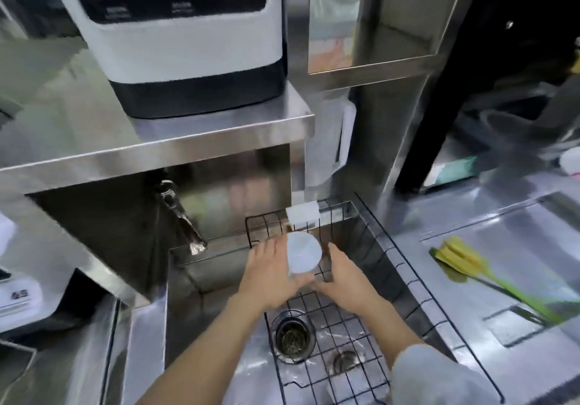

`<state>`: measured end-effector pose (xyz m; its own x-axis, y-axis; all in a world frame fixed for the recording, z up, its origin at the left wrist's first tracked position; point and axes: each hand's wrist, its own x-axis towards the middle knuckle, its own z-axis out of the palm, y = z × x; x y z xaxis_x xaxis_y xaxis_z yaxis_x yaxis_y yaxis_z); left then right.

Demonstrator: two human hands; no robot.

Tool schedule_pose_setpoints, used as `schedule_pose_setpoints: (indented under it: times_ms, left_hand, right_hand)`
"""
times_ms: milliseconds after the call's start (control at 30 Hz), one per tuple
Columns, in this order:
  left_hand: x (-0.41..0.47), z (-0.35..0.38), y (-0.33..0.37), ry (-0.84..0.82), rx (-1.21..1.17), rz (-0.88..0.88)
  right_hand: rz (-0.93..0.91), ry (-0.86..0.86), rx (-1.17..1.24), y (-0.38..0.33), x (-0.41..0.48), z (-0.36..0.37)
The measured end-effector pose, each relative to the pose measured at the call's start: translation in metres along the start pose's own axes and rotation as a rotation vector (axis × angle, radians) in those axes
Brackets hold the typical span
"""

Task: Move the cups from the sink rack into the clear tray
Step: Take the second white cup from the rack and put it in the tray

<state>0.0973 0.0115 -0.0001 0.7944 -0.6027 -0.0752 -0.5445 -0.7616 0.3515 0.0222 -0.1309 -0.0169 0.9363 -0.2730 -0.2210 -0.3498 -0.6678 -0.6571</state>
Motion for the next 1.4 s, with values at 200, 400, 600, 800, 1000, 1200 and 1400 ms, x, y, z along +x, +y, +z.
schedule_pose_setpoints:
  times_ms: [200, 400, 600, 800, 1000, 1200, 1400]
  left_hand:
    - [0.024, 0.011, 0.007, -0.093, 0.077, -0.079]
    - [0.035, 0.006, 0.013, -0.199, 0.000, -0.176]
    - [0.020, -0.015, 0.014, -0.128, -0.236, -0.228]
    - [0.000, -0.051, 0.013, -0.081, -0.687, -0.192]
    - [-0.032, -0.083, 0.013, -0.172, -1.078, -0.113]
    - [-0.069, -0.101, 0.000, -0.098, -1.204, -0.092]
    - [-0.111, -0.134, -0.030, -0.107, -1.060, -0.071]
  right_hand:
    - [0.012, -0.011, 0.039, 0.007, 0.016, 0.017]
    - [0.030, 0.015, 0.135, 0.000, 0.017, 0.018]
    - [-0.052, 0.066, 0.320, -0.015, 0.001, -0.001]
    - [-0.147, 0.093, 0.546, -0.034, -0.025, -0.026]
    - [-0.152, -0.021, 0.799, -0.060, -0.046, -0.033]
    - [-0.171, 0.005, 0.962, -0.092, -0.063, -0.031]
    - [-0.223, -0.046, 0.863, -0.127, -0.079, -0.019]
